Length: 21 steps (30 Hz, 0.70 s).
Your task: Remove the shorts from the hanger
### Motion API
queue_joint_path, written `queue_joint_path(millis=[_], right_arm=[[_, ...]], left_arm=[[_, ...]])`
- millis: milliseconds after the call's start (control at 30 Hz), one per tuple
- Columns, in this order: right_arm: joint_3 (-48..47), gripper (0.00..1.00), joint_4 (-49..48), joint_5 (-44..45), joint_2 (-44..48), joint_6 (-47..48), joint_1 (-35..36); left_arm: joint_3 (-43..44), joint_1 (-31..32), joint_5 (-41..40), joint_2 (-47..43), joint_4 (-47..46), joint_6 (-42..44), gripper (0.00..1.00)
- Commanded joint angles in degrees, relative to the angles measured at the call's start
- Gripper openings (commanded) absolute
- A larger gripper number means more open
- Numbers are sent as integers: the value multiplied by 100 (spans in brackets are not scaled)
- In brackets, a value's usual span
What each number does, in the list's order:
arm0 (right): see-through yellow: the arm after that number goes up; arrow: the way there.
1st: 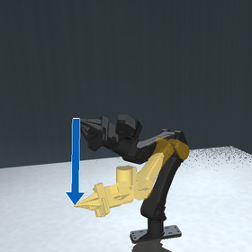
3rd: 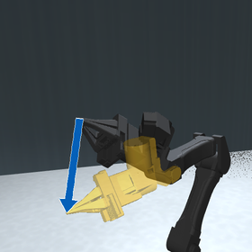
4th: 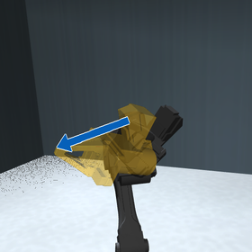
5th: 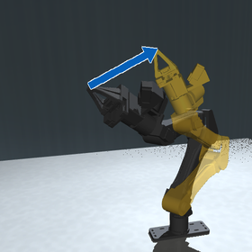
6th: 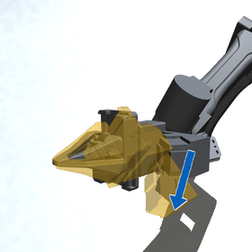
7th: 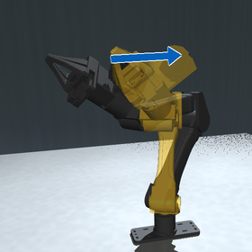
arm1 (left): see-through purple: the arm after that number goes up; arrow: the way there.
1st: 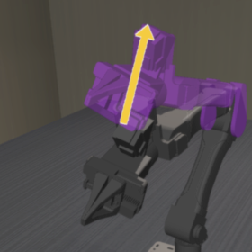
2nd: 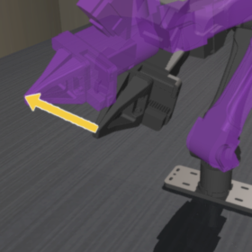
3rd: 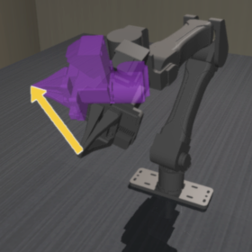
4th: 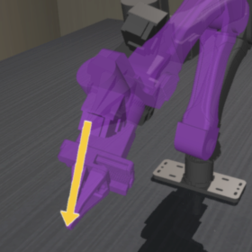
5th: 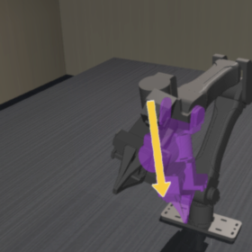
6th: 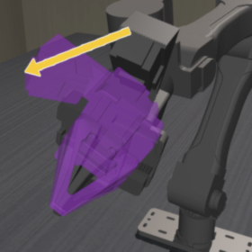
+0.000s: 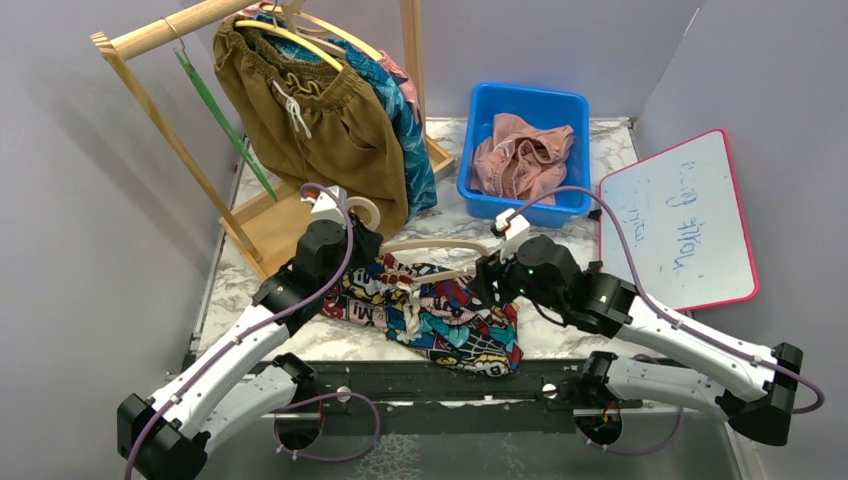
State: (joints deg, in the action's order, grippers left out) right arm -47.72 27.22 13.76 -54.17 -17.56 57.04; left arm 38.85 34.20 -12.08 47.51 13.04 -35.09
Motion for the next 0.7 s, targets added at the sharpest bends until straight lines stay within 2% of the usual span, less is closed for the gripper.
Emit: queue_joint_path(millis=[0,67,133,333,400,533,667], right_arm=[[69,68,-382,-581,185,365,-11],[63,76,-394,-374,147,231,-7],[86,80,-564,-447,129,276,-9],[-173,80,-738,-945,-19,486,-16],[-230,74,-736,-1092,-59,574,-49],[-510,52,-563,-2019,-81,1033,-218],[-766,38,-324,-2525,-42,1298,-345]], left_arm=[[37,-27,65,-165,-139,163,0],[-34,-26,254,-276,-261,277,0],[-123,-25,455,-389,-420,353,0],[-189,-24,727,-576,-406,489,0],[-185,-26,784,-582,-392,519,0],[-165,-26,845,-553,-385,493,0],[-136,-23,783,-530,-318,467,0]])
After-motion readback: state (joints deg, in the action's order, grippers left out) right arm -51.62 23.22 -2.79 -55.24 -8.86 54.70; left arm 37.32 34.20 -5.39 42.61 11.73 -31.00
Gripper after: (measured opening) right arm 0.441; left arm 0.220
